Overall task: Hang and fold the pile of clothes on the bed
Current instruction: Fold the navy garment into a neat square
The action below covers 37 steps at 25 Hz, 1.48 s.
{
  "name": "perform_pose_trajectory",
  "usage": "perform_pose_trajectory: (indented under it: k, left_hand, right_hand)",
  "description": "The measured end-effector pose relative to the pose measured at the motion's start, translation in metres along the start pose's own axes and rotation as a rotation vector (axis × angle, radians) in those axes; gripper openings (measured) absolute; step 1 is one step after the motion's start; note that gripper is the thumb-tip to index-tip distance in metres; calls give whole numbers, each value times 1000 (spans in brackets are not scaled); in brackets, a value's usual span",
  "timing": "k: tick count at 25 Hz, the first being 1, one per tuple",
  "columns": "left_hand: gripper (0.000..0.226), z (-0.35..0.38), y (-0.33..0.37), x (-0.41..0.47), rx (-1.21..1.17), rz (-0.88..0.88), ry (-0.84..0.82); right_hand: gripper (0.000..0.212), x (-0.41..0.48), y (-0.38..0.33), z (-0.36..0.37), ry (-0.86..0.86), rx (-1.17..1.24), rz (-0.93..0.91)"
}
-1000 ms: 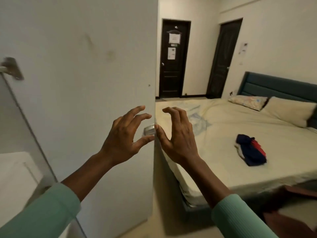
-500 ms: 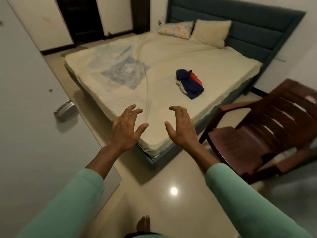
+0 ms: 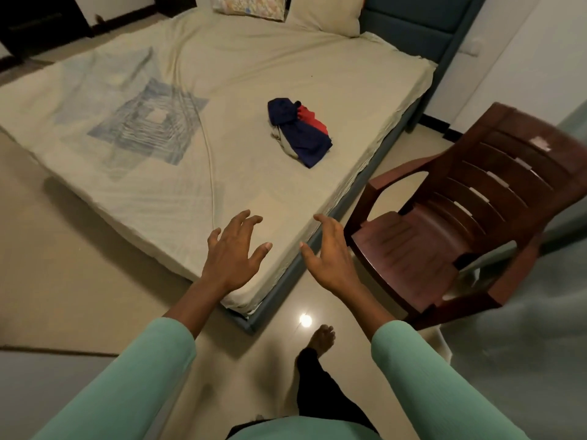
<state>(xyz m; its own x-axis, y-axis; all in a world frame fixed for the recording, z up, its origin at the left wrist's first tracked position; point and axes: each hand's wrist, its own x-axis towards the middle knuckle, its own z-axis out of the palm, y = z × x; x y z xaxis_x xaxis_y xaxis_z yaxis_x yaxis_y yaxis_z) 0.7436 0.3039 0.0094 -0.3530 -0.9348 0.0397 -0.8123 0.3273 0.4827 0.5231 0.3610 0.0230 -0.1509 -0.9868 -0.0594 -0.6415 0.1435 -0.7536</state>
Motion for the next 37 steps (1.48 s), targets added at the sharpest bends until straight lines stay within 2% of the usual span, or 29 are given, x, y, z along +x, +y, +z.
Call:
perform_pose_trajectory:
  k: [4,9,13,18,23,25,27,32,34,35,37]
  left_hand:
    - [57,16,14,87,8,-35,-3]
    - [59,41,31,176,-13,-121,-5]
    - [57,71,31,214,-61,-223,-106]
    - [50,113,-6,280,-75,-327,-287]
    - [59,163,-56,385,-86,-436,-332]
    - [62,188,-76,434,-42,-473,-348]
    - [69,217,-98,480,22,-457,-337]
    - [80,287,-166,566,186,-368,-283]
    - [85,309,-185,577,229,-338,-290]
    - [86,318,-191,577,230,-330,-283]
    - [85,326,-196,575,209,-310,-269]
  right_hand:
    - [67,87,27,-29,0,132,72]
    - [63,175,60,-60,-84,214,134]
    - [52,228,91,-66,-171,246,272]
    - [39,302,131,-48,-317,197,344]
    - [25,403,169,-27,-406,144,482]
    - [28,455,182,-16,-429,124,542]
    - [32,512,193,-5,-390,97,559]
    - [71,654,220,24,-39,62,496]
    - [81,690,236,37,-17,-51,449]
    - [79,701,244,42,-38,-159,434]
    - [57,714,256,46,-61,-405,413]
